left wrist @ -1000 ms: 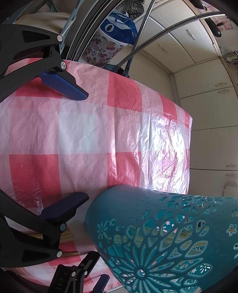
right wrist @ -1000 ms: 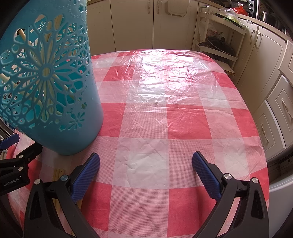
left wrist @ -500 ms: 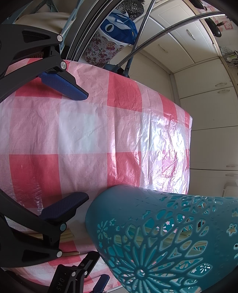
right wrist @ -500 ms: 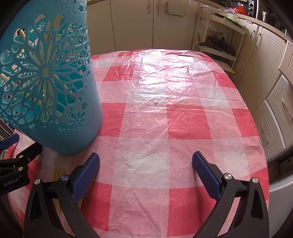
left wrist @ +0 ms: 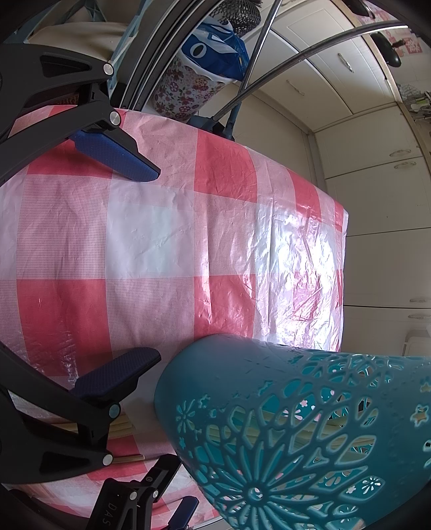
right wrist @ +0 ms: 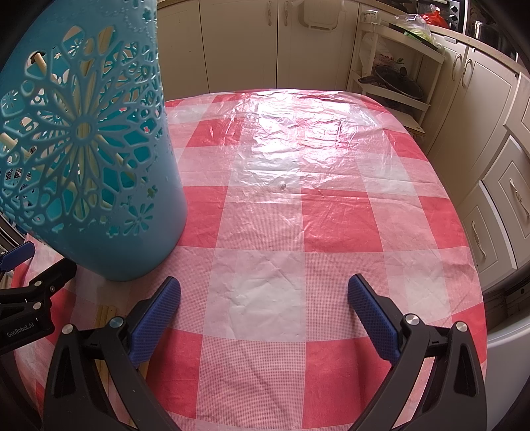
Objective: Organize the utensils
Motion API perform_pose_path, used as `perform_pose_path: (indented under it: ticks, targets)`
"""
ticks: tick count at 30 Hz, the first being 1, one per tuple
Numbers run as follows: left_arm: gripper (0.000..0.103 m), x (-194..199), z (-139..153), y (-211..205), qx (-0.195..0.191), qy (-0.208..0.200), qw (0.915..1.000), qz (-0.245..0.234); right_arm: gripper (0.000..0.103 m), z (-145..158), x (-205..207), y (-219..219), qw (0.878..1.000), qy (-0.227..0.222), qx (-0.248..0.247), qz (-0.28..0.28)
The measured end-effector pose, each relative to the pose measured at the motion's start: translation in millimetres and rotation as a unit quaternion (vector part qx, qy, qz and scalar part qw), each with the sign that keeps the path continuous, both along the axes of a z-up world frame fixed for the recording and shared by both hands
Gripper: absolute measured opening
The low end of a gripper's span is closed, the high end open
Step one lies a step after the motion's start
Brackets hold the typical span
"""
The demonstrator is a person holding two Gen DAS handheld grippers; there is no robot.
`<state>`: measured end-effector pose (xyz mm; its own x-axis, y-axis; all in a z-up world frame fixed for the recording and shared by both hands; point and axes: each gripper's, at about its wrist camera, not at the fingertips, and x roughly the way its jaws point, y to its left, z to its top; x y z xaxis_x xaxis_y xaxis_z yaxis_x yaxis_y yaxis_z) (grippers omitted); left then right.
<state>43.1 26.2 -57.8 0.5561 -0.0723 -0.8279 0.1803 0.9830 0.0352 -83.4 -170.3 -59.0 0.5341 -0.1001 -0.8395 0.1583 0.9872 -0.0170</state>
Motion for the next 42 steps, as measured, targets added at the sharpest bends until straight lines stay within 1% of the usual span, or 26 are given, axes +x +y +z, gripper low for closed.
perform_pose_path:
  ticks: [29, 32, 33, 34, 35, 36, 38, 40, 42]
  targets:
    - [0.096, 0.1, -0.1, -1.1, 0.0, 0.0, 1.0, 0.0, 0.097, -0.4, 2.7, -1.0, 1.0, 0.0, 0.002, -0.003]
    - [0.096, 0.5, -1.5, 2.0, -0.003, 0.0, 1.0, 0.0, 0.097, 1.5, 3.4, -3.4, 1.0, 0.009, 0.007, 0.002]
    - [0.096, 0.6, -1.8, 3.3, -0.004, 0.0, 1.0, 0.0, 0.097, 5.0, 0.2, -6.8, 1.0, 0.02, 0.009, -0.011]
    - [0.096, -1.1, -1.1, 1.1, -0.003, 0.0, 1.0, 0.0, 0.097, 11.2, -4.5, -8.9, 1.0, 0.019, 0.013, -0.019]
    - [0.096, -1.0, -1.4, 0.8, -0.002, 0.0, 1.0, 0.004, 0.097, 21.3, -11.7, -10.4, 1.0, 0.005, 0.019, -0.018]
    - [0.096, -1.4, -1.6, 0.7, -0.002, 0.0, 1.0, 0.009, 0.097, 39.5, -25.9, -10.8, 0.999, -0.027, 0.013, -0.015]
    - [0.096, -2.3, -1.3, -2.2, -0.002, 0.0, 0.9999, 0.01, 0.097, 60.6, -46.2, -11.1, 0.998, -0.064, -0.002, -0.011]
    - [0.096, -1.0, -2.1, -1.3, -0.002, 0.0, 1.0, 0.01, 0.097, 69.2, -58.2, -13.3, 0.997, -0.078, 0.001, 0.001]
    - [0.096, 0.2, -2.1, -5.2, -0.001, 0.0, 0.9999, 0.013, 0.097, 68.2, -60.8, -15.2, 0.997, -0.073, -0.004, 0.004]
